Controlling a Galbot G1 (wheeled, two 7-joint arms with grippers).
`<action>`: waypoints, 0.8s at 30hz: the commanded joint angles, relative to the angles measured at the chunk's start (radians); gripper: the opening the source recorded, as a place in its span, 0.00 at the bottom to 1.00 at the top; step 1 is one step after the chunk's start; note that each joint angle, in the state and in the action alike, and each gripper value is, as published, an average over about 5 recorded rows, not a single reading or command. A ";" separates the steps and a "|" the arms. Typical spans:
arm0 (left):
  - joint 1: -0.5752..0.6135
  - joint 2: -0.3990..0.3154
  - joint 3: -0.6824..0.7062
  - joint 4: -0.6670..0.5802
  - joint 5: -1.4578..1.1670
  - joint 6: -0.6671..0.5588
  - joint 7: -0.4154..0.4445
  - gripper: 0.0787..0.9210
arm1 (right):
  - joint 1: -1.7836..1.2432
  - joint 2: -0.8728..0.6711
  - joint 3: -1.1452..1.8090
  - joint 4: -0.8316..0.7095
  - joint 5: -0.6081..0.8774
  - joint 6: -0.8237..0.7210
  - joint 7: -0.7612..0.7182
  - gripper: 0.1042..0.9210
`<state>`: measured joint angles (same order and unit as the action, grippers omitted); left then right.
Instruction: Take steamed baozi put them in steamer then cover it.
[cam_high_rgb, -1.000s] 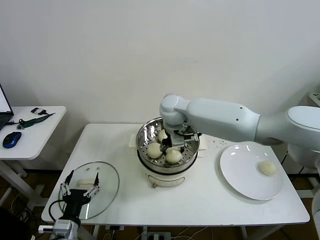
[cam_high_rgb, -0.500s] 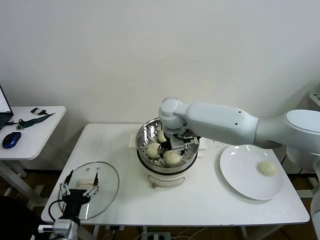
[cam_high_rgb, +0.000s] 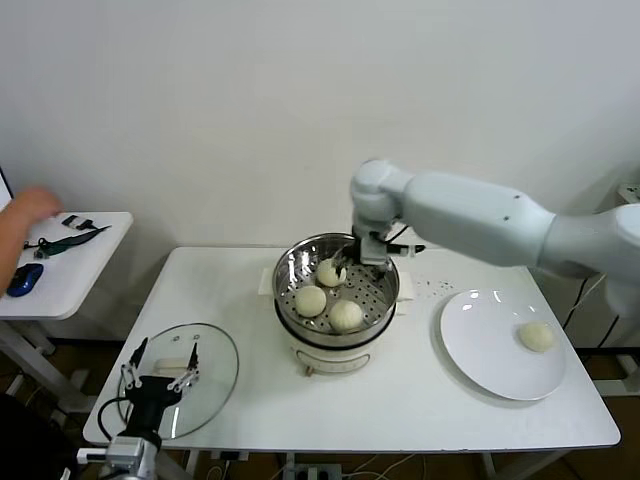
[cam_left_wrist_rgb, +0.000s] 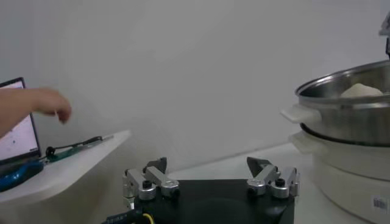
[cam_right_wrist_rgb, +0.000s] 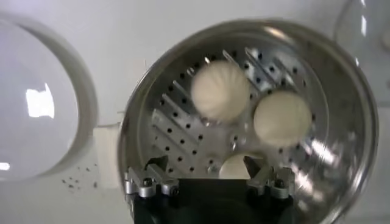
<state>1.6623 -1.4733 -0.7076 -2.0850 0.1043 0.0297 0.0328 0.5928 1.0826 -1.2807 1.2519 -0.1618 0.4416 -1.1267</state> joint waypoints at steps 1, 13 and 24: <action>-0.003 0.000 0.006 -0.010 0.003 0.003 0.001 0.88 | 0.134 -0.250 -0.112 0.033 0.356 -0.516 0.120 0.88; 0.008 0.001 0.010 -0.018 0.007 0.002 0.002 0.88 | -0.239 -0.631 0.165 -0.005 0.304 -0.631 0.024 0.88; 0.029 -0.008 0.007 -0.030 0.027 0.006 -0.001 0.88 | -0.634 -0.621 0.545 -0.232 0.070 -0.427 -0.020 0.88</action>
<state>1.6865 -1.4792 -0.7004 -2.1114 0.1263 0.0331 0.0326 0.2487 0.5464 -1.0056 1.1563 0.0262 -0.0387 -1.1232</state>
